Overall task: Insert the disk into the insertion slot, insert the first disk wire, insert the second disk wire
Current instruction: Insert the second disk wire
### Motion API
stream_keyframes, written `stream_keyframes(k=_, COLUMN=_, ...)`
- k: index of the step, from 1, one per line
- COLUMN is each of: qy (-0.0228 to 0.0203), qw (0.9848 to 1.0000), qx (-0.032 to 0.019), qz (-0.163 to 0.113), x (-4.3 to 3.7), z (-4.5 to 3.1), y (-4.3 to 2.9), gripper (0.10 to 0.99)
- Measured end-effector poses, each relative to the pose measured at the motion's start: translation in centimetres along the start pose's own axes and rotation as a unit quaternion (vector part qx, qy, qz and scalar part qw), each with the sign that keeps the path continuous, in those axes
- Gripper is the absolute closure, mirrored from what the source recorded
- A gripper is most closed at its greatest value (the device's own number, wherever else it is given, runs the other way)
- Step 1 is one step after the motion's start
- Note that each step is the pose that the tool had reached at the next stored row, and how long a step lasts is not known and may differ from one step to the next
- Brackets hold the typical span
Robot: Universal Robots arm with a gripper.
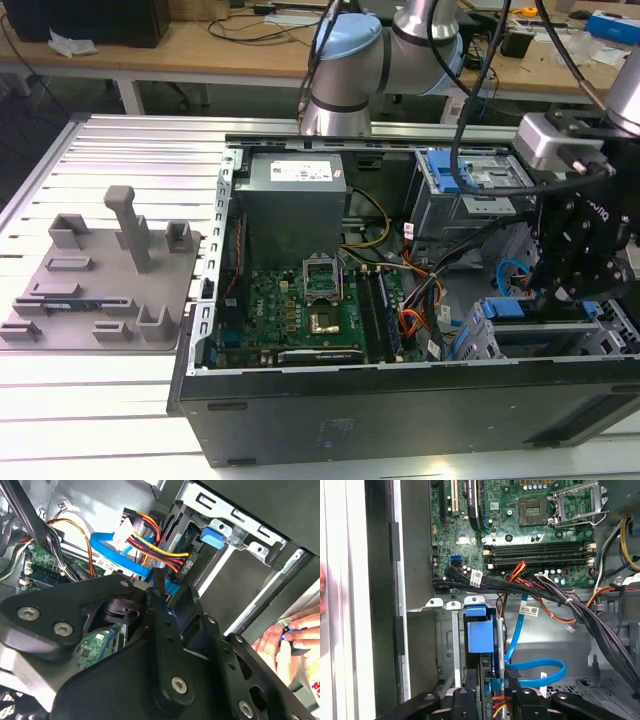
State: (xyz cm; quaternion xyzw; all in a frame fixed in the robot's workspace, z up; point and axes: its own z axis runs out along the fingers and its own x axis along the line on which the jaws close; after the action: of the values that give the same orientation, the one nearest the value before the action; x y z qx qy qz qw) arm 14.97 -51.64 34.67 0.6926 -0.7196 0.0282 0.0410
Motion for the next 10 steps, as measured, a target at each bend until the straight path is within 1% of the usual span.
stream_keyframes(k=1, qy=-0.0001, qw=1.0, qx=0.0, qz=0.0, x=-0.13, z=-1.09, y=0.04, gripper=0.729)
stream_keyframes(k=3, qy=0.0, qw=1.0, qx=0.0005, qz=0.001, x=-0.41, z=-2.29, y=0.07, gripper=0.729)
stream_keyframes(k=4, qy=0.0, qw=1.0, qx=0.0012, qz=0.001, x=-0.59, z=-2.84, y=0.08, gripper=0.745)
stream_keyframes(k=5, qy=0.0, qw=1.0, qx=0.0018, qz=0.001, x=-0.75, z=-3.29, y=0.09, gripper=0.812)
stream_keyframes(k=6, qy=0.0004, qw=1.0, qx=0.0026, qz=0.002, x=-1.05, z=-4.4, y=0.13, gripper=0.875)
stream_keyframes(k=7, qy=0.0012, qw=1.0, qx=0.0025, qz=0.004, x=-1.13, z=-5.09, y=0.15, gripper=0.98)
stream_keyframes(k=10, qy=0.0015, qw=1.0, qx=0.0025, qz=0.004, x=-1.18, z=-5.11, y=0.15, gripper=0.98)
